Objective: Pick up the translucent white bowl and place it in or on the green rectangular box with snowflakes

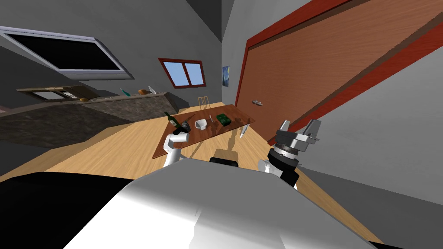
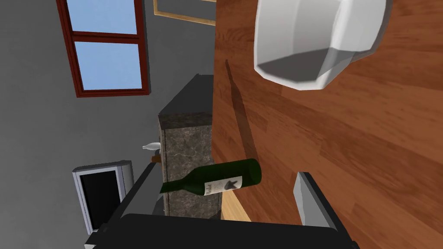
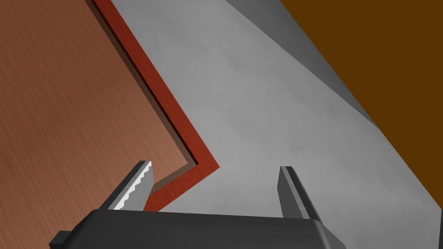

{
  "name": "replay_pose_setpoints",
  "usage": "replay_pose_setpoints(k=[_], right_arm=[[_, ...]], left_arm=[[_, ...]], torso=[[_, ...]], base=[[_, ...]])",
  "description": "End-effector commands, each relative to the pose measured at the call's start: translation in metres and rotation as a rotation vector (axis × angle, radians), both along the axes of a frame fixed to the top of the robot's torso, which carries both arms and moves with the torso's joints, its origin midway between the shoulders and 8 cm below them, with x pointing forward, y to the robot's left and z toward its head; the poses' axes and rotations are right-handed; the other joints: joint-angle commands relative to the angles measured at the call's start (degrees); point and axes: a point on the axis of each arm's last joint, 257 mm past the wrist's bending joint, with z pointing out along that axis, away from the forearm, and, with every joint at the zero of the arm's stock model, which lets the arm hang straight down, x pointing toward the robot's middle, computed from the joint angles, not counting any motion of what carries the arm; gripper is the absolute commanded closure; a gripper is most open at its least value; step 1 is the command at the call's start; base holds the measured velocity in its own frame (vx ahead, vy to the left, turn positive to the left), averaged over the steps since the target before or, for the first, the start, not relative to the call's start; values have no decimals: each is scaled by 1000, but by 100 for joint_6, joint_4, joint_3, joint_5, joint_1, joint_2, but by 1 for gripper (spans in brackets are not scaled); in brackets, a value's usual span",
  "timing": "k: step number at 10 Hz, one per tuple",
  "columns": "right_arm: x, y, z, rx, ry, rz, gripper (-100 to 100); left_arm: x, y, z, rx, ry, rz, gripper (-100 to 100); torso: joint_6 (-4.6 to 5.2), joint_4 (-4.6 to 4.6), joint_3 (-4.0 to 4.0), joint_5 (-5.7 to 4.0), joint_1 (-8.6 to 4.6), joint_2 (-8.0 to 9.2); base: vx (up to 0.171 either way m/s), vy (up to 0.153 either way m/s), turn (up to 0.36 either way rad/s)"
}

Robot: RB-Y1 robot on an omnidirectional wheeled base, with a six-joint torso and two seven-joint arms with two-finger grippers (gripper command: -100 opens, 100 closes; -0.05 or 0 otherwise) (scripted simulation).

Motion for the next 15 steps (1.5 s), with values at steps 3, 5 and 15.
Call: replay_pose_setpoints(k=[3,5,15], right_arm=[[0,0,0,0,0,0,0],[0,0,0,0,0,0,0],[0,0,0,0,0,0,0]], left_arm=[[-8,10,-19,-38,83,50,-100],[-13,13,-30,-60,130,73,-100],[-44,10,-82,-186,360,164,-100]], torso=[[0,0,-1,0,1,-2],[0,-1,-3,1,4,-5],[-2,-2,-6,1,6,-9]], base=[[13,11,-105],[19,20,-91],[28,24,-85]])
